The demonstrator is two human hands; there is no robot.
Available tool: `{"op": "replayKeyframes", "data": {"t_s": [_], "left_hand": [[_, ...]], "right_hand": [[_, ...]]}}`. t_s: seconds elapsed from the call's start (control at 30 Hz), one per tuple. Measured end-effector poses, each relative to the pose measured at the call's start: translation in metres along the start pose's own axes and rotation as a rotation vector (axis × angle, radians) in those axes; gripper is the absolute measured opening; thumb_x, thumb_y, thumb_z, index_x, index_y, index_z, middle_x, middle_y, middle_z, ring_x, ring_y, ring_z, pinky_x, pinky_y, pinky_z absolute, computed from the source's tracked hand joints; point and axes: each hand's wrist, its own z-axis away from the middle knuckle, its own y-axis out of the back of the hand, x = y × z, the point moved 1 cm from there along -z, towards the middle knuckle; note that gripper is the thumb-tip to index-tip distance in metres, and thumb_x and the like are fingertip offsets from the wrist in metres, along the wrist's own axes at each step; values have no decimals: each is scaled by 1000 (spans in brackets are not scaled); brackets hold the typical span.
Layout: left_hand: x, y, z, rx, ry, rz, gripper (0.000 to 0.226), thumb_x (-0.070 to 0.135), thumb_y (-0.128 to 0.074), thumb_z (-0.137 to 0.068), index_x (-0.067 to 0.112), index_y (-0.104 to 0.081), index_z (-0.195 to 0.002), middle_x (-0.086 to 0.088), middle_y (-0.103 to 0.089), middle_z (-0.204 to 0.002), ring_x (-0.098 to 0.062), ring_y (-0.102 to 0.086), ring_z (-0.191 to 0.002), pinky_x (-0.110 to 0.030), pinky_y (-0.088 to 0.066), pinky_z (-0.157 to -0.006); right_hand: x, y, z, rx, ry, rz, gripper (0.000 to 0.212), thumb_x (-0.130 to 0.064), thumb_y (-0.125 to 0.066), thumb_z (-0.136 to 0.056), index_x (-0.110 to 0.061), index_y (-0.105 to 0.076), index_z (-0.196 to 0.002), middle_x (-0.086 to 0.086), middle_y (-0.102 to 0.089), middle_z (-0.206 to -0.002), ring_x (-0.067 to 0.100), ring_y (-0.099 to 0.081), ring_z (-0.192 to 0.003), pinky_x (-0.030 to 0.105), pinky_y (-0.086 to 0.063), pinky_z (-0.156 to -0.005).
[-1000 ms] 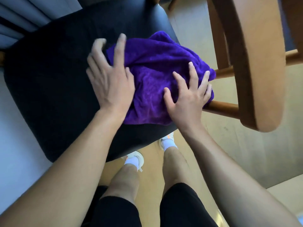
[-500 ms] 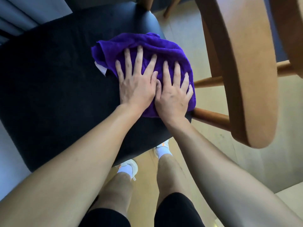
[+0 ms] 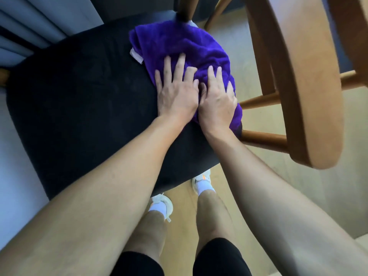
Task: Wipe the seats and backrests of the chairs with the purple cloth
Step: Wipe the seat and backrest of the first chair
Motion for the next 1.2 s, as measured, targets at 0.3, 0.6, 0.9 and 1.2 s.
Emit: {"op": "replayKeyframes", "data": {"t_s": [0.3, 0.6, 0.9, 1.2], "left_hand": [[-4, -7, 104, -12, 48, 44, 37, 32, -37, -101, 13, -56, -127, -5, -37, -155, -28, -23, -148, -48, -28, -115], [-7, 27, 155, -237, 57, 282, 27, 20, -52, -99, 9, -58, -123, -7, -52, -133, -28, -41, -126, -40, -39, -101], [6, 136, 160, -18, -18, 602, 35, -4, -61, -80, 15, -60, -110, -1, -58, -112, -23, -53, -108, -34, -44, -97], [-13, 243, 186, 148, 327, 820, 52, 4, -69, -83, 10, -52, -132, -4, -43, -133, -5, -51, -104, 2, -37, -84]], "right_hand": [[17, -1, 91, -165, 101, 29, 47, -30, -37, -107, -16, -37, -152, 5, -29, -161, 40, -21, -148, 51, -25, -117], [27, 49, 148, -277, 73, -297, 27, -15, -50, -100, -7, -64, -123, 12, -65, -127, 31, -57, -120, 38, -42, -103], [-9, 143, 152, -171, -18, -681, 36, -6, -70, -78, -12, -55, -110, 3, -58, -112, 12, -53, -102, 21, -44, -92], [-64, 237, 175, -196, 200, -693, 33, -21, -73, -85, -17, -66, -117, -2, -63, -107, 9, -57, -97, 32, -51, -91]]}}
